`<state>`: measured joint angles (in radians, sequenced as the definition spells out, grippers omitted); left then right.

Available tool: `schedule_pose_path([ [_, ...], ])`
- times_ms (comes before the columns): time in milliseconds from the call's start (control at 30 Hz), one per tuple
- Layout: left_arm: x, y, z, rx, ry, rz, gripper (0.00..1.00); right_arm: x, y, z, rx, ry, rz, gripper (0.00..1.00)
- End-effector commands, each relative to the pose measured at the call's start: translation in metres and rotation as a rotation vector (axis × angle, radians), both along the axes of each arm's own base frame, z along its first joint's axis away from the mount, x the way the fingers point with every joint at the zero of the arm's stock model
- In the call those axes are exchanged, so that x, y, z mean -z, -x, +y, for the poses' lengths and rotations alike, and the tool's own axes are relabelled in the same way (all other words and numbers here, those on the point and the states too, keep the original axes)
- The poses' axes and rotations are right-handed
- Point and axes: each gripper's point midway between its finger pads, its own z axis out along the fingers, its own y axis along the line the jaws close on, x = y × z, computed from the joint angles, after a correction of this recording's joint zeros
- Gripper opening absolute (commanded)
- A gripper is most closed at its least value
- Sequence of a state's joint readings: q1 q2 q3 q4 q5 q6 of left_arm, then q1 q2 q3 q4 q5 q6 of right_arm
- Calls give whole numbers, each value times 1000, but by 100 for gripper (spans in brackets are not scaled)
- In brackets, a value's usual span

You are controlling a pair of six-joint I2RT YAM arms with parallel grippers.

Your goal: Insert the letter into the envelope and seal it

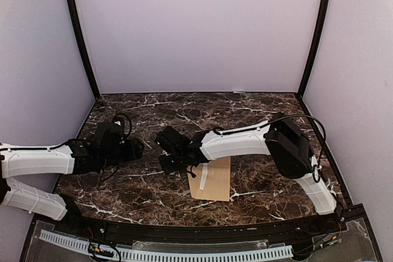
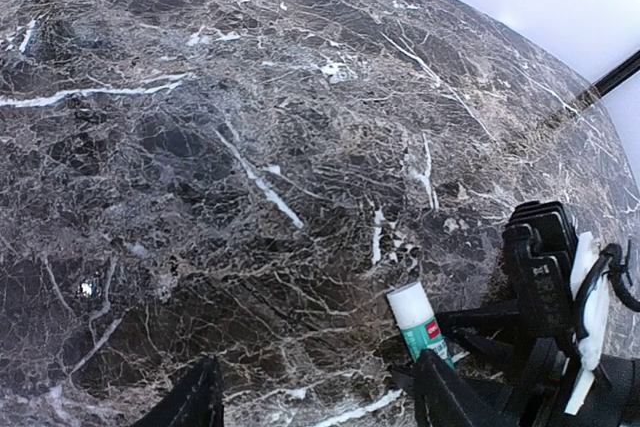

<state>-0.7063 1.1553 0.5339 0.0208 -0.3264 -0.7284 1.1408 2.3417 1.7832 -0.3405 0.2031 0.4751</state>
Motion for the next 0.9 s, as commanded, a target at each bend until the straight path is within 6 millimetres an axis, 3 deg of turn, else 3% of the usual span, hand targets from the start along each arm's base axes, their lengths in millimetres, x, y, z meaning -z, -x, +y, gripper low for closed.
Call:
schedule_pose_path([
  [0,-5,-3,-4,33,14,-22,63,13,8,-4,19,62,10,43],
  [233,-7,-2,-8,51,29,-21,61,24,17,-18,40,121,16,32],
  [467,-17,1,-23,127,84,-42,59,23,23,-23,22,110,5,1],
  [567,-31,4,-28,161,121,-68,58,-7,23,-21,-5,2,-50,0],
  [667,-49,8,-34,209,169,-107,58,-64,25,-20,-36,-158,-132,0],
  [733,-68,12,-38,241,205,-151,58,-95,26,-22,-55,-246,-180,0],
  [867,-114,26,-45,337,299,-268,61,-134,34,-33,-96,-346,-244,0],
])
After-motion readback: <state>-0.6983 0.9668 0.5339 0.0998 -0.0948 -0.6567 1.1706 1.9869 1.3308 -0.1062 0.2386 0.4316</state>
